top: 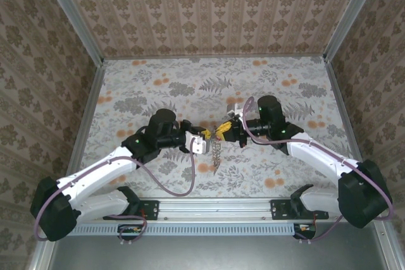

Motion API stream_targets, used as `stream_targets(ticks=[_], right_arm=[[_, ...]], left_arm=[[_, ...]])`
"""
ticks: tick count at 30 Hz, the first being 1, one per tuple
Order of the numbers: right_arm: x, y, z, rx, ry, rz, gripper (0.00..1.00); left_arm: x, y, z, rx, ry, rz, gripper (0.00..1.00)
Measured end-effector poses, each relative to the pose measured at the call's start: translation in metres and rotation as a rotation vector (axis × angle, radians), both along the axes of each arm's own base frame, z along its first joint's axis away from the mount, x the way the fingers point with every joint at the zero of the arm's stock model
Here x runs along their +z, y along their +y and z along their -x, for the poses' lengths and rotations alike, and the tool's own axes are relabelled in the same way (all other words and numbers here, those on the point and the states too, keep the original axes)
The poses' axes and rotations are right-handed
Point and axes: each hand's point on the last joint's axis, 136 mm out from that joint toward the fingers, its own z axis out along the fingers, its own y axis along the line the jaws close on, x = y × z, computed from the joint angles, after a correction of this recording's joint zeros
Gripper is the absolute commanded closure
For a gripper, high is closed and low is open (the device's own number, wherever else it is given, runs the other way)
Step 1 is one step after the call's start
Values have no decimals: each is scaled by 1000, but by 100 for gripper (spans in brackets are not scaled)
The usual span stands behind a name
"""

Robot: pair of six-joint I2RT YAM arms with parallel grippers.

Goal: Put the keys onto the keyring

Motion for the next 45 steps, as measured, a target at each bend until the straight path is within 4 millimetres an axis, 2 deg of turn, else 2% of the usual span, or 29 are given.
stream_targets(ticks=[15, 20, 27, 30, 31, 34, 40, 42, 45], right_arm=[[3, 0, -4, -39, 39, -59, 100], [6, 0, -9, -89, 74, -129, 100], [24, 2, -21, -138, 60, -212, 100], [30, 2, -24, -153, 43, -232, 100], [31, 2, -25, -160, 37, -236, 100], [32, 3, -26, -160, 30, -241, 100], [33, 6, -23, -148, 22, -243, 100], [32, 7, -22, -145, 20, -241, 100], [30, 10, -19, -131, 2, -230, 100]], left_arm=[[5, -2, -3, 45, 10, 36, 100], [7, -3, -6, 85, 55, 74, 89], [18, -6, -10, 125, 114, 150, 82], [15, -6, -7, 124, 152, 166, 80], [14, -6, -5, 124, 166, 171, 77], [13, -4, -2, 126, 196, 193, 76], [27, 13, -7, 174, 211, 263, 74], [34, 21, -10, 199, 211, 297, 61], [47, 34, -13, 228, 225, 352, 55]])
